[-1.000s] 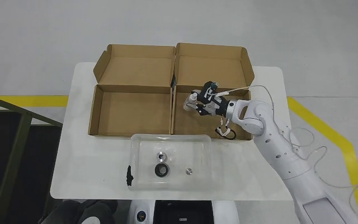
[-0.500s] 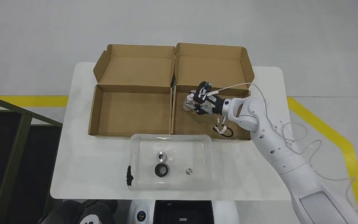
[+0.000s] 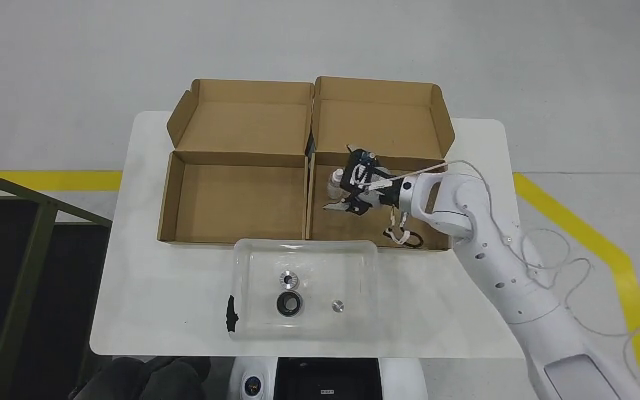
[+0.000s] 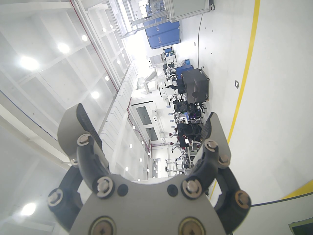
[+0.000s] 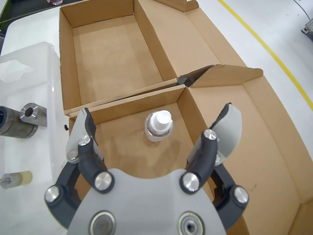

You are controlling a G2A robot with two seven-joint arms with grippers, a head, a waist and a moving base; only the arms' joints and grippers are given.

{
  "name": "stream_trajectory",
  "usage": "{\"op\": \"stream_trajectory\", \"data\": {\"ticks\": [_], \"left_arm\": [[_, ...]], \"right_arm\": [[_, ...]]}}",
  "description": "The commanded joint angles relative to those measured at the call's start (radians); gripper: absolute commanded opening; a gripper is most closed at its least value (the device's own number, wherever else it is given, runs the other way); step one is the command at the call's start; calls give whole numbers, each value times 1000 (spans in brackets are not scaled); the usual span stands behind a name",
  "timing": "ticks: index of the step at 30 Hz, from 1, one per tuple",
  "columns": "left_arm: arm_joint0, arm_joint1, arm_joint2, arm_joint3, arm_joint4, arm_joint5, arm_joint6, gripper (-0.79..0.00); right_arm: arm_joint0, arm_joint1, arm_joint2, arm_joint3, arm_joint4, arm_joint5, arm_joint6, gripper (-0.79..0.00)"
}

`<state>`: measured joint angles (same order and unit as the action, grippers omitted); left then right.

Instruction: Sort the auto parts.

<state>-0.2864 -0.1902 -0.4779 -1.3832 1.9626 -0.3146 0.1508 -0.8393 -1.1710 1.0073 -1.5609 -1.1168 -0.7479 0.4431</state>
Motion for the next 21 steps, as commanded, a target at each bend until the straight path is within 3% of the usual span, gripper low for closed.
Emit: {"op": "stream_trajectory", "data": {"ticks": [1,10,21], "left_arm": [[0,0,0,0,0,0,0,0],[0,0,0,0,0,0,0,0],[0,0,0,0,0,0,0,0]], "right_arm": [[-24,7,18,-61,7,-2,35,0],[-149,33,67,-305,100,-5,178,0],[-237,54,47,-444,105,-58,289,0]]}}
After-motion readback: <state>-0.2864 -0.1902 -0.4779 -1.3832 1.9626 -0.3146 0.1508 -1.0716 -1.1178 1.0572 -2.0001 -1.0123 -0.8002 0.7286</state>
